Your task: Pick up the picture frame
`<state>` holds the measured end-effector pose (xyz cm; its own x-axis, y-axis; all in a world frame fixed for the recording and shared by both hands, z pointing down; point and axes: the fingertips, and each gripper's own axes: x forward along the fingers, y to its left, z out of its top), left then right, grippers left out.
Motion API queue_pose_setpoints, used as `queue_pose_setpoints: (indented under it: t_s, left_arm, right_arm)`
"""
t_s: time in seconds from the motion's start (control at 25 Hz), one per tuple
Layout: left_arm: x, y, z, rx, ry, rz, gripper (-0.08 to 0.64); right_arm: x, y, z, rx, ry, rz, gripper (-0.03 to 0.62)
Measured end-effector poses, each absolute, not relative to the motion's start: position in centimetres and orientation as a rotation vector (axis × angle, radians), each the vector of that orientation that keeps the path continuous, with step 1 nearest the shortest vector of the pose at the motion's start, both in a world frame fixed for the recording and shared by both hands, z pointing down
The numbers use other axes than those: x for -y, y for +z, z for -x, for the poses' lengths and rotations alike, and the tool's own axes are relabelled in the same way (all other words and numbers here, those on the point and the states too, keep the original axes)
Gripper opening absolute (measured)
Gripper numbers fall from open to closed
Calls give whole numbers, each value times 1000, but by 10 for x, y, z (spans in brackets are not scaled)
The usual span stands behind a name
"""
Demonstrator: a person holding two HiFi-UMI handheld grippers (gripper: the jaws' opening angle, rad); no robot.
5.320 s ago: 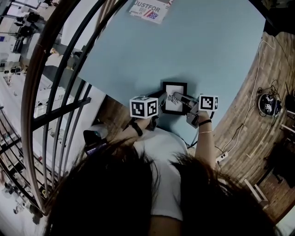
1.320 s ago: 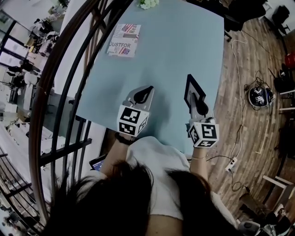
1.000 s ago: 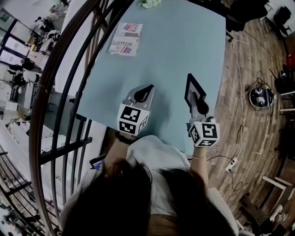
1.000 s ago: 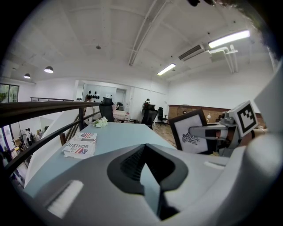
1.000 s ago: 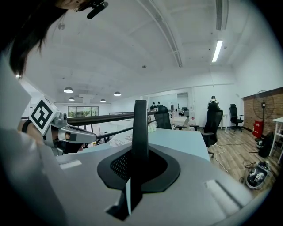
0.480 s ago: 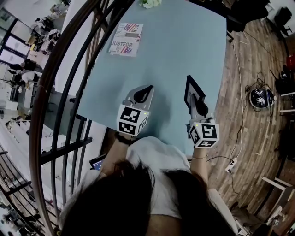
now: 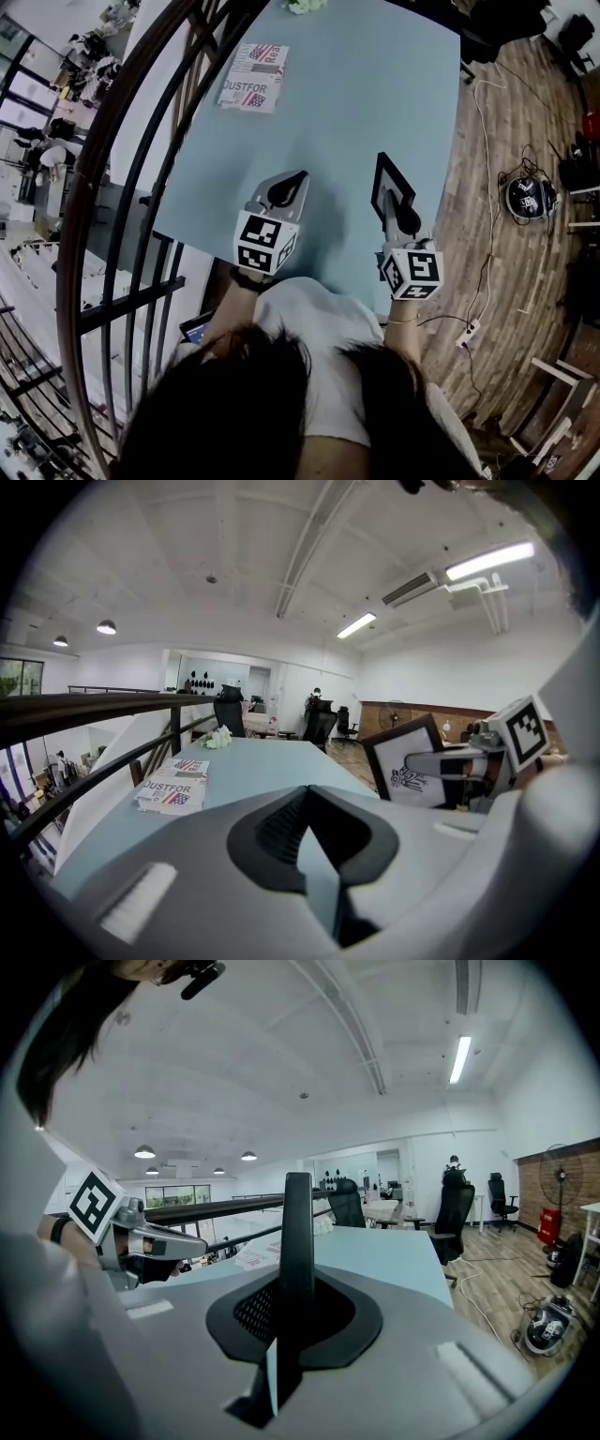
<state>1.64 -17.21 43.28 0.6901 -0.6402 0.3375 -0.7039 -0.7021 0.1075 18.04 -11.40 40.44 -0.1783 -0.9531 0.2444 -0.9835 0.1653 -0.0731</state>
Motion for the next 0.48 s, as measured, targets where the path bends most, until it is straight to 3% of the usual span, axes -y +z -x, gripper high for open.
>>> queue_pose_setpoints:
  t_s: [0.48]
  left_arm:
    - [175, 439, -18, 1081, 425, -2659, 57]
  right_arm:
    - [114, 411, -185, 2284, 354, -1919, 14]
